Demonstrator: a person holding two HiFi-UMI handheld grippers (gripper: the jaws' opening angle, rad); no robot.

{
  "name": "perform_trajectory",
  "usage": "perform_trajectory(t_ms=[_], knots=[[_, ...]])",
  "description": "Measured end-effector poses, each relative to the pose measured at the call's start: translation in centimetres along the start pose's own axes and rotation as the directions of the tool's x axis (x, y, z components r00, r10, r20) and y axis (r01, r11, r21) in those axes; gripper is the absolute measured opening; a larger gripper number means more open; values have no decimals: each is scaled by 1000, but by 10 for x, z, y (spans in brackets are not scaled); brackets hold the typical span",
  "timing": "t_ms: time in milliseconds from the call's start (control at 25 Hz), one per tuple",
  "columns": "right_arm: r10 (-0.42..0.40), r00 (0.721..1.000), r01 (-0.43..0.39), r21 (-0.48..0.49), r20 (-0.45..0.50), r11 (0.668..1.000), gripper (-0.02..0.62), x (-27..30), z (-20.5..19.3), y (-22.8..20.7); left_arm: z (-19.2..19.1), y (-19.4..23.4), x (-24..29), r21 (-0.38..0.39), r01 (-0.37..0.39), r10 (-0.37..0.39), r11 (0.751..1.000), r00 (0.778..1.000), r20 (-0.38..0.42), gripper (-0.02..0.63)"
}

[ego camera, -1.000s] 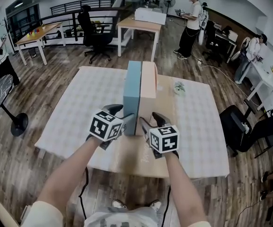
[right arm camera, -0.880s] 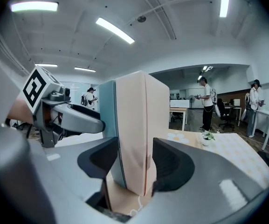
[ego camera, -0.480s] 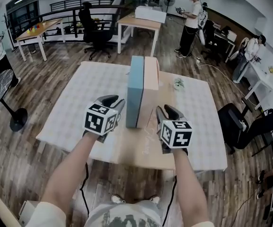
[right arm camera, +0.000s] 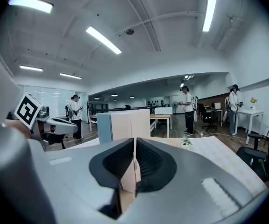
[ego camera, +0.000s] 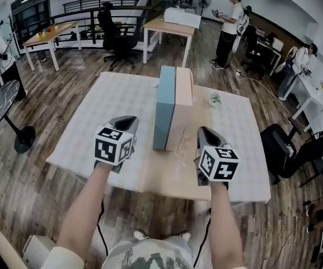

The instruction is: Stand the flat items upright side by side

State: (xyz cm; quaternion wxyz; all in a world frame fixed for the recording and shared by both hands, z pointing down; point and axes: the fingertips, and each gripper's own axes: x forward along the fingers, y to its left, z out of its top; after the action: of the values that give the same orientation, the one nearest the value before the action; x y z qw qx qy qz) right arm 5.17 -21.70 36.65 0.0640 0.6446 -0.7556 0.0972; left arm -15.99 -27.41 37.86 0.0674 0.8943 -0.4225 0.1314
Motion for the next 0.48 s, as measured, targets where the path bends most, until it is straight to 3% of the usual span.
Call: perform_trajectory(t_ms=[480], knots=[[7,1000,-6,-13,22,1000,14,-2,9,5,2,-8,1,6,20,-20,1000,1000,-4,6]])
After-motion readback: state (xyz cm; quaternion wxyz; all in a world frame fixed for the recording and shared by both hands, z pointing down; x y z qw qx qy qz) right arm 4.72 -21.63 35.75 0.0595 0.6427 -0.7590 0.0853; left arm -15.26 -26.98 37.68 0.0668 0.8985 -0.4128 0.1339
